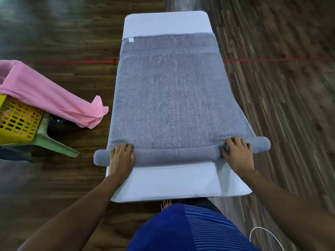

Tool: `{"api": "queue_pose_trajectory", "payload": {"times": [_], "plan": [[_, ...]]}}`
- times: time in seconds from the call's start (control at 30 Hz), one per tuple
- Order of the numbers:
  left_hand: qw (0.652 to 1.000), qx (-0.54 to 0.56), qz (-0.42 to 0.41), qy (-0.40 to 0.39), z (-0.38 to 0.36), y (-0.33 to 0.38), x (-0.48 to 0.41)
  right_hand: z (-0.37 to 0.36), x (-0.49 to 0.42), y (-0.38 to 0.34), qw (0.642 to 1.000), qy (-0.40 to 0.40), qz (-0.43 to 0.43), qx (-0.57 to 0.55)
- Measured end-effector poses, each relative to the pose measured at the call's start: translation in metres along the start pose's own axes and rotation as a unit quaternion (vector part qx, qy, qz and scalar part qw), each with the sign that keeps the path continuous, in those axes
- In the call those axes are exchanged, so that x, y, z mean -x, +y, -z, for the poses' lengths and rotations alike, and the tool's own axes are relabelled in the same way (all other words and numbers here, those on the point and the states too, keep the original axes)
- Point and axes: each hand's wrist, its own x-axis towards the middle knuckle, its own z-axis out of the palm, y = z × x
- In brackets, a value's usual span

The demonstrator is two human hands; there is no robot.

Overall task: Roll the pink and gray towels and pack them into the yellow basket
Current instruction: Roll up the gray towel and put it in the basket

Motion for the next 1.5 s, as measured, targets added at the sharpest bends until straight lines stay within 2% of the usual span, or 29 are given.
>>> {"api": "queue_pose_trajectory", "payload": {"times": [0.07, 0.13, 0.17, 0.23, 0.4, 0.53, 0.63, 0.67, 0.7, 0.73, 0.83, 0.9, 1.0, 1.07, 1.17, 1.23, 1.3, 1.4, 1.47, 1.5], "plan": [[0.997, -0.002, -0.071, 0.019, -0.001, 0.007, 0.008, -0.002, 0.005, 0.002, 0.999, 0.027, 0.023, -0.013], [0.991, -0.024, -0.134, -0.014, -0.007, 0.011, 0.017, -0.005, 0.012, 0.003, 0.999, -0.002, 0.045, -0.028], [0.989, -0.036, -0.137, -0.038, -0.01, 0.011, 0.02, -0.006, 0.016, 0.004, 0.998, -0.02, 0.051, -0.025], [0.99, -0.049, -0.105, -0.082, -0.013, 0.01, 0.022, -0.008, 0.021, 0.005, 0.997, -0.034, 0.063, -0.007], [0.992, -0.005, -0.059, -0.11, -0.004, 0.014, 0.006, -0.007, 0.007, 0.002, 0.999, -0.023, 0.039, -0.001], [0.987, 0.013, -0.026, -0.16, 0.009, 0.014, -0.007, 0.006, -0.004, 0.001, 0.992, -0.113, 0.052, 0.023], [0.959, 0.077, 0.027, -0.272, 0.016, 0.009, -0.017, 0.012, -0.012, 0.002, 0.981, -0.187, 0.053, 0.025], [0.951, 0.101, 0.042, -0.288, 0.016, 0.007, -0.018, 0.011, -0.014, 0.002, 0.981, -0.187, 0.043, 0.019], [0.955, 0.108, 0.043, -0.275, 0.016, 0.005, -0.019, 0.01, -0.014, 0.002, 0.985, -0.168, 0.029, 0.012], [0.968, 0.099, 0.031, -0.229, 0.015, 0.003, -0.019, 0.008, -0.013, 0.002, 0.991, -0.13, 0.02, -0.001], [0.997, 0.052, -0.013, -0.057, 0.008, 0.001, -0.014, 0.0, -0.006, 0.001, 0.999, -0.004, 0.017, -0.041], [0.997, 0.044, -0.061, -0.031, 0.005, 0.005, -0.007, -0.003, 0.003, -0.003, 0.997, 0.004, 0.041, -0.057], [0.989, -0.004, -0.127, -0.08, 0.0, 0.006, 0.002, -0.013, 0.018, -0.003, 0.992, -0.06, 0.094, -0.061], [0.984, -0.028, -0.129, -0.119, -0.003, 0.002, 0.005, -0.02, 0.022, 0.0, 0.99, -0.079, 0.103, -0.053], [0.987, -0.007, -0.092, -0.131, 0.0, 0.001, 0.003, -0.015, 0.014, -0.004, 0.992, -0.081, 0.082, -0.059], [0.985, 0.013, -0.069, -0.155, 0.006, 0.005, -0.002, -0.006, 0.005, -0.007, 0.988, -0.125, 0.075, -0.047], [0.978, 0.026, -0.051, -0.2, 0.015, 0.007, -0.008, 0.007, -0.005, -0.008, 0.975, -0.204, 0.067, -0.049], [0.948, 0.082, -0.005, -0.307, 0.023, 0.001, -0.018, 0.023, -0.019, -0.008, 0.929, -0.353, 0.042, -0.102], [0.942, 0.119, 0.006, -0.314, 0.022, -0.004, -0.022, 0.024, -0.025, -0.006, 0.923, -0.364, 0.025, -0.121], [0.95, 0.12, 0.002, -0.289, 0.022, -0.005, -0.022, 0.023, -0.026, -0.005, 0.939, -0.327, 0.019, -0.108]]}}
